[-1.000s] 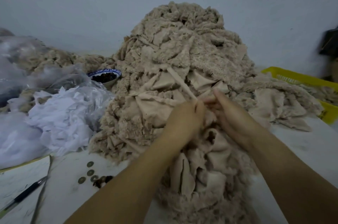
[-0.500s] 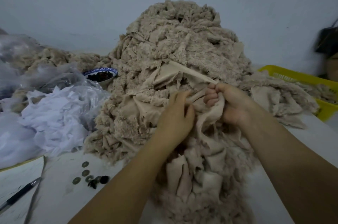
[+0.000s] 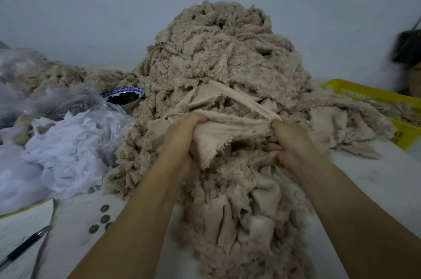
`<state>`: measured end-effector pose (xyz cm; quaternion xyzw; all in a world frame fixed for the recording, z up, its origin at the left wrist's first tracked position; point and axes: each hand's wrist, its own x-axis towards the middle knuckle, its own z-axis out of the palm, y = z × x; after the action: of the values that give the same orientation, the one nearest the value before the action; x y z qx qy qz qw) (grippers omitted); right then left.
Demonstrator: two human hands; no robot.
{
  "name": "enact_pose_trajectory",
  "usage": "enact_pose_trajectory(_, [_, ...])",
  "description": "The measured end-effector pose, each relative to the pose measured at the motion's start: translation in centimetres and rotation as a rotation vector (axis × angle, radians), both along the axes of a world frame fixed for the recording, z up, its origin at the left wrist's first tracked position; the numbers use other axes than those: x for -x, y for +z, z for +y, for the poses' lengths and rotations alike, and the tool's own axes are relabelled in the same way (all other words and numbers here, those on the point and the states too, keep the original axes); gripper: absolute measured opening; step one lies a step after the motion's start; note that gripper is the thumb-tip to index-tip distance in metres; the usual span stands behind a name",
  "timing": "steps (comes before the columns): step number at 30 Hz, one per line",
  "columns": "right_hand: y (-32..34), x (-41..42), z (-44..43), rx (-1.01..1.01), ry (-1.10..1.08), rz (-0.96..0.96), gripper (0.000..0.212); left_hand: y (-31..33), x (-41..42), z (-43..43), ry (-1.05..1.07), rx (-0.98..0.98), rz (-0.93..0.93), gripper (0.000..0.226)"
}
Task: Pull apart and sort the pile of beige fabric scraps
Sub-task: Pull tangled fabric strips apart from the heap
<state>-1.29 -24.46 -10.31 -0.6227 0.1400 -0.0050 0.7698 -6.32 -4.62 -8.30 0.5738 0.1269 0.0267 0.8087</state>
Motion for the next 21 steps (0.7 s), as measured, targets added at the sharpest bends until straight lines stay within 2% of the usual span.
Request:
enact_pose_trajectory(2, [0.3,-0.2,-0.2,-0.021,0.014,-0.02,0.033,-0.1,0.3,0.6,-0.032,-0.009,-0.077,0.015])
enact_pose_trajectory(3, [0.5,-0.3,-0.4,-0.037,0.017,-0.022,0.032,-0.2,0.3,1.1,-0.037,-0.142,-0.132,0.019])
enact_pose_trajectory(4, [0.5,-0.3,-0.6,-0.058,0.017,-0.02,0.031,-0.2,0.1,1.7,-0.049,-0.404,-0.214,0.023])
enact_pose_trajectory(6, [0.7,-0.2,-1.1,-0.11,0.005,-0.012,0.029,-0.2,-0.5,2.9,-0.063,-1.057,-0.399,0.027])
enact_pose_trajectory(7, [0.8,-0.2,-1.3,-0.131,-0.002,-0.014,0.029,-0.1,-0.8,3.4,-0.048,-1.25,-0.453,0.022])
enact_pose_trajectory(8, [0.9,-0.1,-1.4,-0.141,-0.004,-0.021,0.029,0.3,-0.9,3.8,-0.043,-1.313,-0.453,0.018])
enact_pose_trajectory(9, [1.0,-0.1,-1.5,-0.142,-0.004,-0.029,0.029,0.7,-1.0,4.1,-0.052,-1.267,-0.421,0.015])
enact_pose_trajectory(10, [1.1,-0.2,-1.6,-0.139,-0.01,-0.037,0.028,1.2,-1.0,4.3,-0.067,-1.128,-0.373,0.014])
enact_pose_trajectory(13, [1.4,-0.7,-1.8,-0.13,-0.064,-0.047,0.026,1.9,-1.0,4.3,-0.098,-0.624,-0.27,0.033])
enact_pose_trajectory(16, [1.6,-1.0,-1.8,-0.073,-0.05,-0.064,0.023,2.8,-1.4,3.9,-0.202,-0.26,-0.198,0.026])
enact_pose_trajectory(19, [0.9,-0.6,-1.1,0.156,0.016,-0.097,0.013,2.8,-1.9,3.0,-0.37,-0.042,-0.218,0.036])
enact_pose_trajectory(21, [0.5,0.0,-0.6,0.379,-0.051,-0.159,0.013,2.9,-2.2,2.3,-0.433,0.041,-0.232,0.036])
